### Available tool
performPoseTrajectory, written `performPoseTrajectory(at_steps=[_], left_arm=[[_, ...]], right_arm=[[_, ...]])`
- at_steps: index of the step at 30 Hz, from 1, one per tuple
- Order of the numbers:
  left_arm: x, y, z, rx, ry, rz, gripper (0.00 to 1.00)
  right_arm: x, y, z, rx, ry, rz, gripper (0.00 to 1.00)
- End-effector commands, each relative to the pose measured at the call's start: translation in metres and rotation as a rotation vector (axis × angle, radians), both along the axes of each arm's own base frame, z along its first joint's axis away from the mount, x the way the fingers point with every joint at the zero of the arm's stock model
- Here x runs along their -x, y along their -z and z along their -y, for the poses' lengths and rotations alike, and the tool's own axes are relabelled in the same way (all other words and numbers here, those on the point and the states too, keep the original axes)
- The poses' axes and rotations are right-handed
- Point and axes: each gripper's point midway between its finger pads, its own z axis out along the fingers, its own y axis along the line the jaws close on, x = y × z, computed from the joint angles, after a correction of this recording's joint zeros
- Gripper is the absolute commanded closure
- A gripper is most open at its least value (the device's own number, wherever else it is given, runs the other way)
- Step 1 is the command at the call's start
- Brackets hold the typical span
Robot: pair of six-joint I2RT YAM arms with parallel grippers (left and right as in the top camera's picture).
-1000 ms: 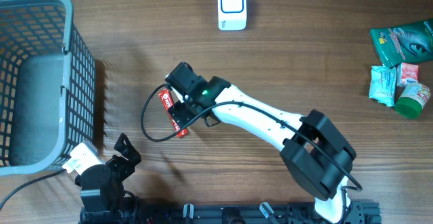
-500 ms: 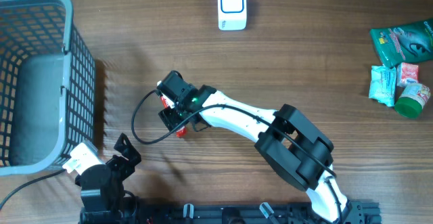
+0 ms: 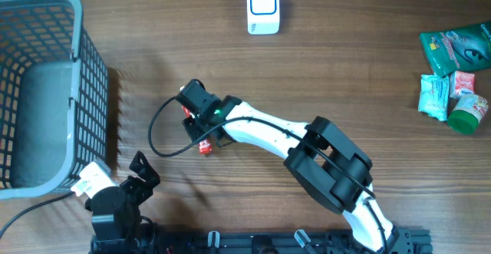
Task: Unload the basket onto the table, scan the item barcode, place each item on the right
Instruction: 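Reach the right gripper to the red Nescafe stick and grasp it, then hold the red Nescafe stick up to the scanner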
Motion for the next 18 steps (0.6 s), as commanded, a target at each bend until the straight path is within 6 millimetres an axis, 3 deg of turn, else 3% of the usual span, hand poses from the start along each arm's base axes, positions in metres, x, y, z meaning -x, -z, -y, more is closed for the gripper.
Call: performPoseTrajectory(at_steps=[1,3,4,5,9,15,18], left_arm=[[0.000,0.002,-0.002,-0.003,-0.010,0.000,0.00],[0.000,0.002,-0.002,-0.003,-0.010,0.000,0.00],[0.000,0.002,-0.002,-0.003,-0.010,0.000,0.00],[0.000,0.001,-0.002,-0.003,-0.010,0.001,0.00],[0.000,0.002,-0.002,-0.003,-0.010,0.000,0.00],[0.000,0.002,-0.002,-0.003,-0.010,0.000,0.00],[0.000,0.002,-0.002,-0.003,-0.010,0.000,0.00]], right_arm=[[0.018,-0.017,0.004,-0.062,0.119,-0.297,0.96],[0.006,-0.044,0.027,-0.067,0.284,-0.414,0.96],[-0.001,-0.067,0.047,-0.095,0.394,-0.518,0.96],[0.001,-0.089,0.065,-0.140,0.500,-0.674,0.96],[0.005,-0.141,0.107,-0.286,0.662,-1.101,0.96],[-0.030,-0.147,0.174,-0.360,0.849,-1.181,0.95],[-0.039,-0.157,0.188,-0.450,0.802,-1.184,0.96]])
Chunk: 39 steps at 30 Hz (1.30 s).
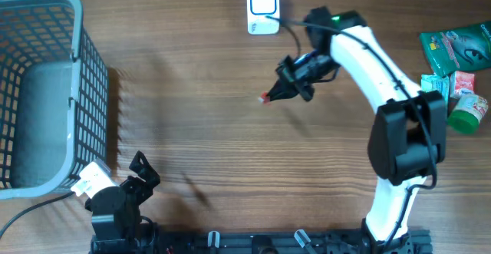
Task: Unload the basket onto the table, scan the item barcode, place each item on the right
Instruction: 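Hold the red Nescafe stick up to the scanner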
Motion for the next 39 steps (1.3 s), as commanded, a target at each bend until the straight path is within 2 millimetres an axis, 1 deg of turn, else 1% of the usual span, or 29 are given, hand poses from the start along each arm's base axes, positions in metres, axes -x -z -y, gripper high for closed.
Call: performPoseTrajectory(at_steps=[1,3,6,12,13,14,15,16,17,18,19,20,22,23,25,26,28,31,32,33,35,36,37,39], left_arm=[[0.000,0.001,-0.001,-0.003,-0.010,0.001,0.00],[0.000,0.002,-0.001,-0.003,-0.010,0.000,0.00],[0.000,0.001,-0.001,-0.003,-0.010,0.001,0.00],[0.000,0.002,-0.001,-0.002,-0.010,0.000,0.00],[0.000,0.002,-0.001,-0.002,-0.010,0.000,0.00],[0.000,0.002,-0.001,-0.002,-0.010,0.000,0.00],[0.000,0.002,-0.001,-0.002,-0.010,0.000,0.00],[0.000,0.002,-0.001,-0.002,-0.010,0.000,0.00],[0.000,0.002,-0.001,-0.002,-0.010,0.000,0.00],[0.000,0.002,-0.001,-0.002,-0.010,0.000,0.00],[0.000,0.002,-0.001,-0.002,-0.010,0.000,0.00],[0.000,0.001,-0.002,-0.003,-0.010,0.001,0.00],[0.000,0.002,-0.001,-0.002,-0.010,0.000,0.00],[0.000,0.002,-0.001,-0.003,-0.009,0.000,0.00],[0.000,0.002,-0.001,-0.003,-0.010,0.000,0.00],[0.000,0.002,-0.001,-0.002,-0.010,0.000,0.00],[0.000,0.002,-0.001,-0.002,-0.010,0.000,0.00],[0.000,0.002,-0.001,-0.003,-0.010,0.000,0.00],[0.000,0.002,-0.001,-0.002,-0.010,0.000,0.00],[0.000,0.002,-0.001,-0.002,-0.010,0.000,0.00],[0.000,0.002,-0.001,-0.002,-0.010,0.000,0.00],[0.000,0.001,-0.001,-0.002,-0.010,0.001,0.00],[0.000,0.002,-0.001,-0.002,-0.010,0.000,0.00],[0.000,0.002,-0.001,-0.003,-0.010,0.000,0.00]], right_arm=[[-0.012,-0.033,0.006,-0.206,-0.004,0.106,0.96],[-0.004,-0.042,0.016,-0.260,-0.021,0.110,0.96],[0.011,-0.046,0.027,-0.299,-0.121,0.195,0.96],[0.011,-0.043,0.028,-0.289,-0.130,0.203,0.96],[0.010,-0.039,0.030,-0.269,-0.143,0.218,0.96],[0.009,-0.030,0.034,-0.224,-0.170,0.241,0.96],[0.004,-0.010,0.046,-0.094,-0.192,0.248,0.96],[-0.004,0.010,0.062,0.081,-0.165,0.215,0.96],[-0.014,0.034,0.090,0.353,-0.039,0.115,0.96],[-0.019,0.043,0.105,0.489,0.060,0.062,0.96],[-0.029,0.050,0.115,0.583,0.160,0.043,0.96],[-0.044,0.053,0.118,0.618,0.259,0.048,0.96],[-0.080,0.052,0.111,0.587,0.438,0.094,0.96],[-0.103,0.049,0.108,0.559,0.488,0.170,0.96],[-0.151,0.038,0.100,0.513,0.550,0.379,0.95],[-0.167,0.032,0.096,0.512,0.577,0.455,0.95],[-0.189,0.020,0.085,0.534,0.622,0.585,0.95],[-0.208,0.006,0.071,0.615,0.702,0.737,0.95],[-0.216,-0.003,0.066,0.640,0.730,0.806,0.95],[-0.224,-0.012,0.063,0.655,0.765,0.870,0.95],[-0.238,-0.023,0.059,0.662,0.778,0.975,0.95],[-0.248,-0.025,0.057,0.660,0.790,1.025,0.95],[-0.253,-0.025,0.056,0.657,0.799,1.038,0.95],[-0.268,-0.020,0.060,0.706,0.806,1.072,0.95]])
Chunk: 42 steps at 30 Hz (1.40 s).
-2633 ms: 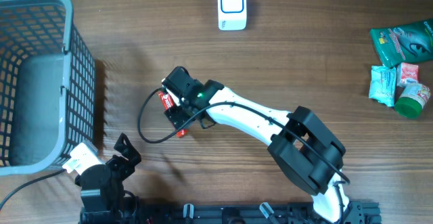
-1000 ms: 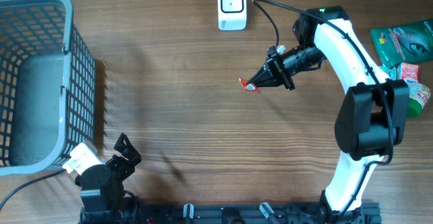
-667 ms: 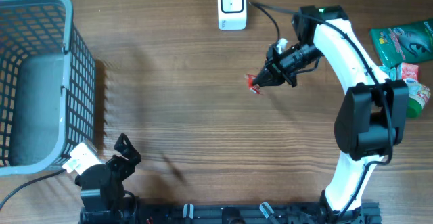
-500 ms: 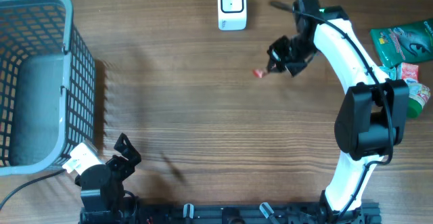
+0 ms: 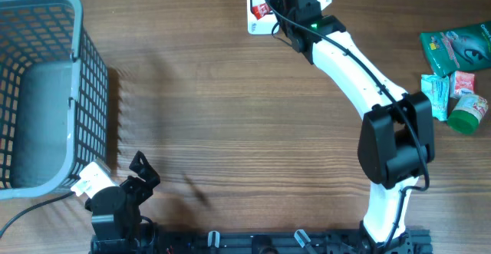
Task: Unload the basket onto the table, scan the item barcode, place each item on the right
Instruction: 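Hold the red Nescafe stick up to the scanner, then carry the red stick right and drop it with the other items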
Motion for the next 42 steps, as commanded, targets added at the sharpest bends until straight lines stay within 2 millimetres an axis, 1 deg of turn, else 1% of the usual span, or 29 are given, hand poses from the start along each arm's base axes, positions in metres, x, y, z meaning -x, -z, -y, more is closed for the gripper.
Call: performPoseTrajectory(at_steps=[1,5,6,8,10,12,19,21,23,25,26,27,28,29,30,31,32,33,34,35,36,37,38,39,40,41,42], left_arm=[[0.000,0.002,-0.002,-0.003,-0.010,0.000,0.00],[0.000,0.002,-0.002,-0.003,-0.010,0.000,0.00],[0.000,0.002,-0.002,-0.003,-0.010,0.000,0.00],[0.000,0.001,-0.002,-0.003,-0.010,0.001,0.00],[0.000,0.002,-0.002,-0.003,-0.010,0.000,0.00],[0.000,0.002,-0.002,-0.003,-0.010,0.000,0.00],[0.000,0.002,-0.002,-0.003,-0.010,0.000,0.00],[0.000,0.002,-0.002,-0.003,-0.010,0.000,0.01],[0.000,0.002,-0.002,-0.003,-0.010,0.000,0.00],[0.000,0.002,-0.002,-0.003,-0.010,0.000,0.00],[0.000,0.001,-0.002,-0.003,-0.010,0.001,0.00],[0.000,0.002,-0.002,-0.003,-0.010,0.000,0.00],[0.000,0.002,-0.002,-0.003,-0.010,0.000,0.00],[0.000,0.002,-0.002,-0.003,-0.010,0.000,0.00],[0.000,0.002,-0.002,-0.003,-0.010,0.000,0.00],[0.000,0.002,-0.002,-0.003,-0.010,0.000,0.00],[0.000,0.002,-0.002,-0.003,-0.010,0.000,0.00],[0.000,0.002,-0.001,-0.003,-0.010,0.000,0.00],[0.000,0.001,-0.002,-0.003,-0.010,0.001,0.00],[0.000,0.002,-0.002,-0.003,-0.010,0.000,0.00],[0.000,0.002,-0.002,-0.003,-0.010,0.000,0.00],[0.000,0.001,-0.002,-0.003,-0.010,0.001,0.00],[0.000,0.001,-0.002,-0.003,-0.010,0.001,0.00],[0.000,0.002,-0.002,-0.003,-0.010,0.000,0.00],[0.000,0.002,-0.001,-0.003,-0.010,0.000,0.00],[0.000,0.002,-0.002,-0.003,-0.010,0.000,0.00],[0.000,0.002,-0.002,-0.003,-0.010,0.000,0.00]], right_arm=[[-0.034,0.015,0.020,0.158,0.085,0.041,0.95],[-0.068,0.024,0.007,0.245,0.036,0.067,0.95],[-0.075,0.029,0.006,0.265,0.042,0.067,0.95],[-0.083,0.042,0.011,0.295,0.076,0.060,0.95],[-0.083,0.052,0.013,0.303,0.080,0.044,0.95],[-0.083,0.054,0.011,0.301,0.073,0.040,0.95],[-0.079,0.060,0.009,0.302,0.067,0.015,0.95],[-0.078,0.061,0.006,0.289,0.047,0.010,0.95],[-0.073,0.058,0.006,0.272,0.030,-0.027,0.95],[-0.056,0.050,0.023,0.268,0.050,-0.129,0.95],[-0.042,0.045,0.037,0.272,0.074,-0.196,0.95],[-0.025,0.042,0.056,0.285,0.101,-0.275,0.95],[-0.004,0.040,0.081,0.313,0.124,-0.372,0.95],[0.011,0.041,0.099,0.335,0.138,-0.441,0.95],[0.031,0.046,0.126,0.381,0.137,-0.545,0.95],[0.039,0.051,0.146,0.445,0.087,-0.602,0.95],[0.042,0.059,0.167,0.527,-0.002,-0.648,0.95],[0.044,0.066,0.182,0.574,-0.054,-0.679,0.95],[0.046,0.077,0.205,0.644,-0.126,-0.719,0.92],[0.048,0.085,0.223,0.700,-0.170,-0.747,0.85],[0.050,0.095,0.247,0.767,-0.221,-0.784,0.82],[0.051,0.103,0.262,0.802,-0.263,-0.802,0.83],[0.061,0.121,0.287,0.812,-0.333,-0.852,0.83],[0.070,0.129,0.299,0.807,-0.341,-0.885,0.82],[0.079,0.133,0.315,0.796,-0.322,-0.919,0.81],[0.085,0.136,0.327,0.781,-0.306,-0.941,0.76],[0.090,0.136,0.336,0.767,-0.289,-0.955,0.75]])
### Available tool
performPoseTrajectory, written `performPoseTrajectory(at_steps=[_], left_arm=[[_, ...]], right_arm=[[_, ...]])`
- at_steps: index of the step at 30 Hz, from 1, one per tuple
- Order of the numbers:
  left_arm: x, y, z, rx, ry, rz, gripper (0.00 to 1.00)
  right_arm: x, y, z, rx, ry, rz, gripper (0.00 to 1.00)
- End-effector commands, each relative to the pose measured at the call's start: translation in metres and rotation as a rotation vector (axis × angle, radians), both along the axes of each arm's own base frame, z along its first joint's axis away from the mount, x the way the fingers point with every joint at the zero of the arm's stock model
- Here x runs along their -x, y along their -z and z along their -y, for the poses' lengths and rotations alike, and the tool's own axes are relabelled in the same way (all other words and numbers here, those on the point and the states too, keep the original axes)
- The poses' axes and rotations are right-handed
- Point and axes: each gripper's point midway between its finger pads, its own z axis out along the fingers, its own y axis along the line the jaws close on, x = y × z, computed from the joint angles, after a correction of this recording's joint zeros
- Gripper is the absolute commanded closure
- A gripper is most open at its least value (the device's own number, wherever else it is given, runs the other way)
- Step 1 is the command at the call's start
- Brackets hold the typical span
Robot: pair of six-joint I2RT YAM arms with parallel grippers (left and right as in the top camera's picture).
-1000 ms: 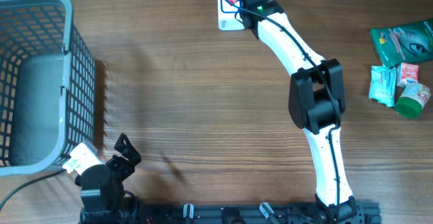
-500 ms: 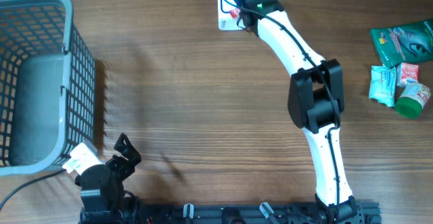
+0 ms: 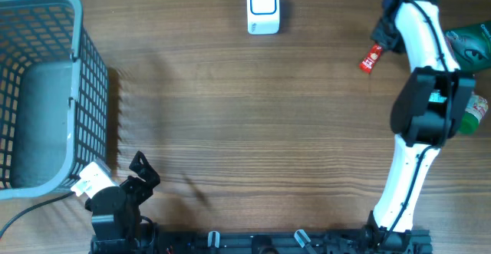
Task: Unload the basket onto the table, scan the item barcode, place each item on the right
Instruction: 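Carry the red stick right and drop it with the other items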
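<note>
A small red packet (image 3: 370, 57) hangs over the table's upper right, with my right gripper (image 3: 377, 47) shut on its upper end. The white barcode scanner (image 3: 262, 8), with its blue-rimmed window facing up, stands at the top centre, well to the left of the packet. My left gripper (image 3: 143, 169) rests at the bottom left near the front edge, holding nothing. From above, the spacing of its fingers is unclear.
A grey wire basket (image 3: 46, 93) fills the left side. At the right edge, partly behind my right arm, lie a green pouch (image 3: 469, 43) and a green-capped container (image 3: 469, 113). A cable runs from the scanner off the top.
My right gripper with the red packet was over the scanner at the top centre. It is now far to the right, near the pile of items. The left arm has not moved.
My right gripper was at the table's centre left, low over the wood with the red packet. Then it held the packet in mid table below the scanner, then right at the scanner. Now the packet hangs at the upper right.
</note>
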Motion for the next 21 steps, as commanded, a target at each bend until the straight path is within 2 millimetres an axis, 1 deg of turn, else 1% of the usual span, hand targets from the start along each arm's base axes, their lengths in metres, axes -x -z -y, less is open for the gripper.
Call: performPoseTrajectory(at_steps=[1,2,3,4,5,6,7,8,9,10,11,12,13,15,18,20,21], left_arm=[[0.000,0.002,-0.002,-0.003,-0.010,0.000,0.00],[0.000,0.002,-0.002,-0.003,-0.010,0.000,0.00],[0.000,0.001,-0.002,-0.003,-0.010,0.001,0.00],[0.000,0.002,-0.002,-0.003,-0.010,0.000,0.00],[0.000,0.002,-0.002,-0.003,-0.010,0.000,0.00],[0.000,0.002,-0.002,-0.003,-0.010,0.000,0.00],[0.000,0.002,-0.002,-0.003,-0.010,0.000,0.00],[0.000,0.002,-0.002,-0.003,-0.010,0.000,0.00],[0.000,0.001,-0.002,-0.003,-0.010,0.001,0.00],[0.000,0.002,-0.002,-0.003,-0.010,0.000,0.00],[0.000,0.002,-0.002,-0.003,-0.010,0.000,0.00],[0.000,0.002,-0.002,-0.003,-0.010,0.000,0.00],[0.000,0.002,-0.002,-0.003,-0.010,0.000,0.00],[0.000,0.002,-0.002,-0.003,-0.010,0.000,0.00],[0.000,0.001,-0.002,-0.003,-0.010,0.001,0.00],[0.000,0.002,-0.002,-0.003,-0.010,0.000,0.00],[0.000,0.002,-0.002,-0.003,-0.010,0.000,0.00]], right_arm=[[0.020,0.014,0.035,0.001,-0.011,-0.090,0.75],[0.021,0.016,0.032,-0.072,-0.039,-0.091,0.76],[0.019,0.016,0.023,-0.135,-0.068,-0.079,0.76],[0.014,0.014,0.010,-0.199,-0.085,-0.051,0.78],[0.011,0.012,0.001,-0.223,-0.100,-0.036,0.80],[0.004,0.008,-0.014,-0.252,-0.127,-0.012,0.80],[-0.002,0.006,-0.028,-0.278,-0.156,0.009,0.76],[-0.010,0.006,-0.046,-0.316,-0.190,0.034,0.61],[-0.016,0.006,-0.058,-0.336,-0.212,0.051,0.52],[-0.027,0.011,-0.071,-0.336,-0.241,0.080,0.56],[-0.036,0.016,-0.081,-0.330,-0.268,0.104,0.65],[-0.044,0.029,-0.092,-0.324,-0.285,0.129,0.76],[-0.043,0.037,-0.090,-0.307,-0.250,0.125,0.78],[-0.043,0.046,-0.077,-0.247,-0.173,0.122,0.81],[-0.044,0.048,-0.066,-0.219,-0.159,0.126,0.80],[-0.045,0.045,-0.048,-0.142,-0.132,0.128,0.79],[-0.045,0.045,-0.043,-0.127,-0.125,0.130,0.77]])
